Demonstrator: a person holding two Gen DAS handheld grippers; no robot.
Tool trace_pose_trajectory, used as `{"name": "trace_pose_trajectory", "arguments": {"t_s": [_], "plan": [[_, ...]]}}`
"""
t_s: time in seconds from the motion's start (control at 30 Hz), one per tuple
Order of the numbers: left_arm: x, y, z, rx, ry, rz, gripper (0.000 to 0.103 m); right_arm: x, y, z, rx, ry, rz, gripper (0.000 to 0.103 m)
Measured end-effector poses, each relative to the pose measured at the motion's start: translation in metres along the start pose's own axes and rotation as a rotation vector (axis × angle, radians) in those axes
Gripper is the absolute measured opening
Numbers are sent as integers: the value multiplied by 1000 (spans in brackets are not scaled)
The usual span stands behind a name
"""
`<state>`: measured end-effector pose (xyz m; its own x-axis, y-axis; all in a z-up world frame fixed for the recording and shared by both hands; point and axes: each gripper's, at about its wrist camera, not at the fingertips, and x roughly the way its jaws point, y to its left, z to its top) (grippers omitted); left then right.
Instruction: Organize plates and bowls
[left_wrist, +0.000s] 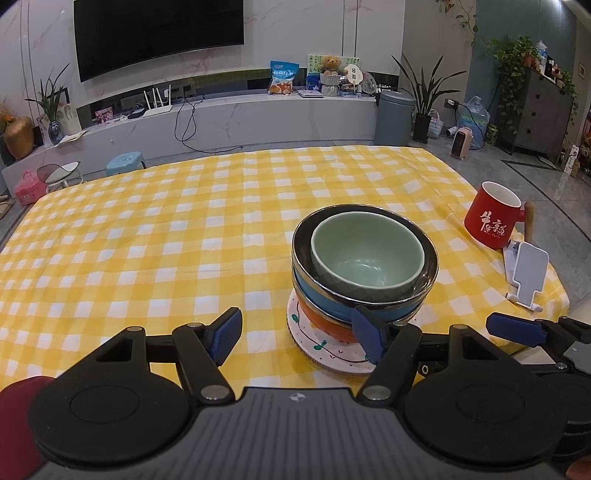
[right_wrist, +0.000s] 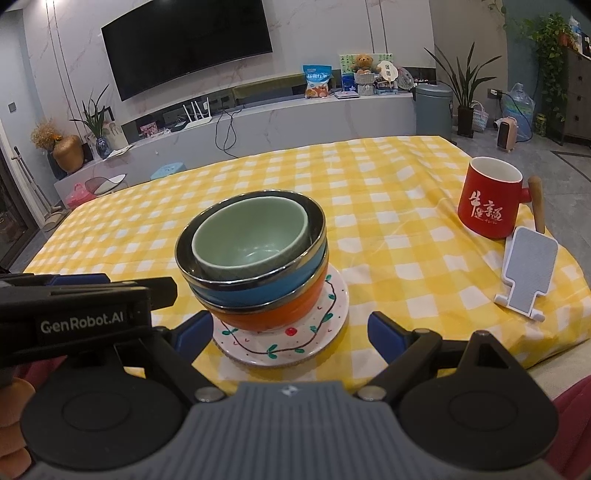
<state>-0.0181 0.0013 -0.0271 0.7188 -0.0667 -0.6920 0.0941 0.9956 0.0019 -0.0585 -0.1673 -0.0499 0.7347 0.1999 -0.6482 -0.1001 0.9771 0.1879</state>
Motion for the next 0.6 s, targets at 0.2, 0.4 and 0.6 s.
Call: {"name": "trace_pose_trajectory", "arguments": {"t_s": [0.2,0.4,0.6], "plan": [[2,3,0,-11,18,-16,80,0,0,-1,7,5,6,89],[1,6,1,-23,26,-39,80,-1,-1,-1,10,-2,9,89],[1,7,1,-22,26,-40,80,-1,-2,-1,10,-1,11,89]]}}
